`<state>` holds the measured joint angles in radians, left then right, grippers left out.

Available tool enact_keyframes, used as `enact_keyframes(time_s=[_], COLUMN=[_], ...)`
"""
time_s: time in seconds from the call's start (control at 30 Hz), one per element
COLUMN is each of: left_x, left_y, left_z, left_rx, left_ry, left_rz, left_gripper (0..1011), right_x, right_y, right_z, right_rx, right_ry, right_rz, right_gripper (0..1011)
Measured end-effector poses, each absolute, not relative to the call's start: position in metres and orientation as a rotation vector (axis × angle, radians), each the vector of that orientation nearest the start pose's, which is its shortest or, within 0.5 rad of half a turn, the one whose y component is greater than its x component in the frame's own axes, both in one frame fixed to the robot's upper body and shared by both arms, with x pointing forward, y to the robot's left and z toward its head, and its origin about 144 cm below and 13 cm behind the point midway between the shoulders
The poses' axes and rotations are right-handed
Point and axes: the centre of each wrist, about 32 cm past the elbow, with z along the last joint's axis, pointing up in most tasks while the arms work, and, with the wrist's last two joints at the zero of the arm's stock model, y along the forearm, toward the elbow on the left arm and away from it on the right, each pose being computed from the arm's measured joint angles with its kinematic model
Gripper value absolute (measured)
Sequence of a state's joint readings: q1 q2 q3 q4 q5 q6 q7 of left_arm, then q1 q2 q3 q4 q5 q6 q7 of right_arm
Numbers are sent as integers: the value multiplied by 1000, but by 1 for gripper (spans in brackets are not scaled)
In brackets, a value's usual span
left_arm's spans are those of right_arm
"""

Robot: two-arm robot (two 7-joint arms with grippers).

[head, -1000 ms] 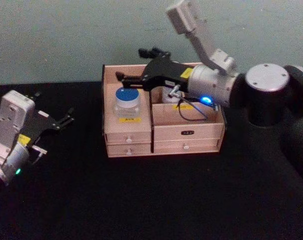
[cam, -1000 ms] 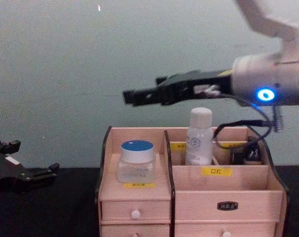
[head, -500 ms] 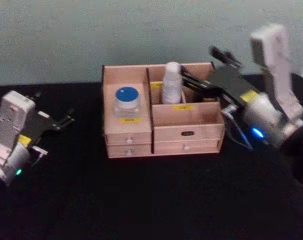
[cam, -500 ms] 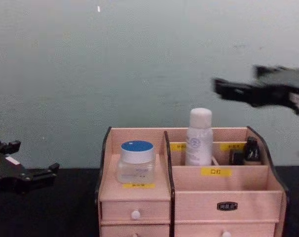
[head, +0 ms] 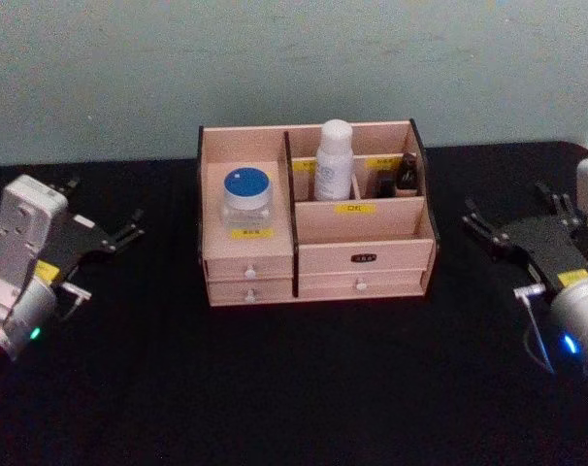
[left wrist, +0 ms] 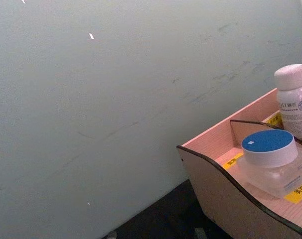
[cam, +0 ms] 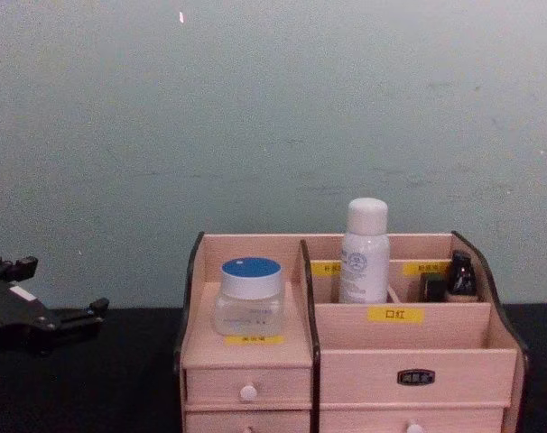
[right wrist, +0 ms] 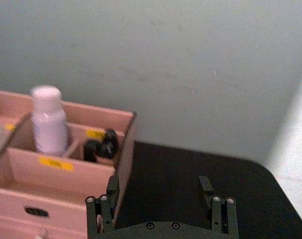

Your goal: Pick up the facial cleanser and watermelon frost from the table and place them into the tiered storage box.

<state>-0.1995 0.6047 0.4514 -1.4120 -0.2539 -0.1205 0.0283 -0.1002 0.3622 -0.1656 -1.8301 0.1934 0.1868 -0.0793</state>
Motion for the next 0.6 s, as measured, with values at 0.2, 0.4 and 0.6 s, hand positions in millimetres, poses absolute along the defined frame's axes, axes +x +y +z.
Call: enact_keyframes(time_s=[0.2,0.4,0.6], left_x=[489,489,489], left_y=[310,310,310], left_z=[1140,1140,1140], left_rx=[304,304,304], left_ry=[-285,-285,-285], left_rz=[1248,1248,1248], left_gripper=[1001,1001,1001], right_x=[423,430,437], right_y=[-259,-262,-264], right_z=[1174,1165,1162], right_rx=[-232,-277,-306], right_ry=[-23,30,64], right_rz=[-1458,-1466,-1450], right_gripper=[1000,1000,1000])
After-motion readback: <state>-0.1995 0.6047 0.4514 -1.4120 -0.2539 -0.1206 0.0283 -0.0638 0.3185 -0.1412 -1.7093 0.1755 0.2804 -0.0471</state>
